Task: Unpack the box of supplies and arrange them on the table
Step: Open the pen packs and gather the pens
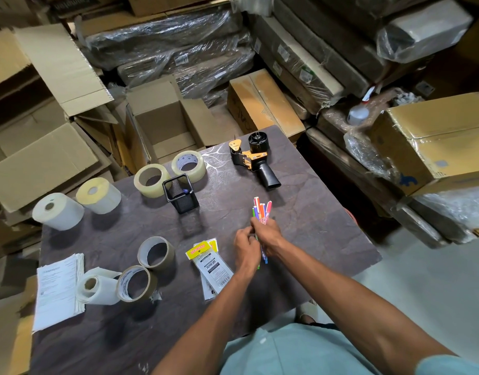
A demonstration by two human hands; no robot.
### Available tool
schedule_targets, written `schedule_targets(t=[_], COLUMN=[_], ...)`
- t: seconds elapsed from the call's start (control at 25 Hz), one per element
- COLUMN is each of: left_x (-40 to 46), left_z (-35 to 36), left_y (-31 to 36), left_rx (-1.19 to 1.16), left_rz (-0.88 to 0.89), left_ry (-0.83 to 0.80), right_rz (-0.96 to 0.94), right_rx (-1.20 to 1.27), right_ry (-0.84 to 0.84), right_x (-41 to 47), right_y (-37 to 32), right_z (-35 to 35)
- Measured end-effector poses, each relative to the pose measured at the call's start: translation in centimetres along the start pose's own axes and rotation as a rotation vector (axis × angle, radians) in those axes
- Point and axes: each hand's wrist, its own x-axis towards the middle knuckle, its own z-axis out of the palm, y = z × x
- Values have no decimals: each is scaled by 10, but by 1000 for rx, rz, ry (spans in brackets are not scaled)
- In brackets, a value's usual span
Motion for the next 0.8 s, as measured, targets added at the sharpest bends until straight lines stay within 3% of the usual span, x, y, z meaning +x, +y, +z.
schedule_targets(t=[0.16, 0.32, 0.52, 0.64, 0.8], left_x=[-5, 0, 19, 21, 17], left_z=[-12, -24, -34, -31, -11], left_y=[16, 30, 48, 58, 30], left_rx=[34, 18, -308, -297, -206], left_rz=[71, 128, 151, 235, 110], left_ry=[32, 179, -98, -236, -224], right_rz=[-64, -210, -517, -666, -639], right_rx=[59, 19, -101, -31, -190], right_ry=[-79, -67, -113, -215, -217], right_x=[-2, -2, -7, -9, -16], right_y=[-7, -16, -28, -16, 19], right_z=[0, -4, -15, -16, -24])
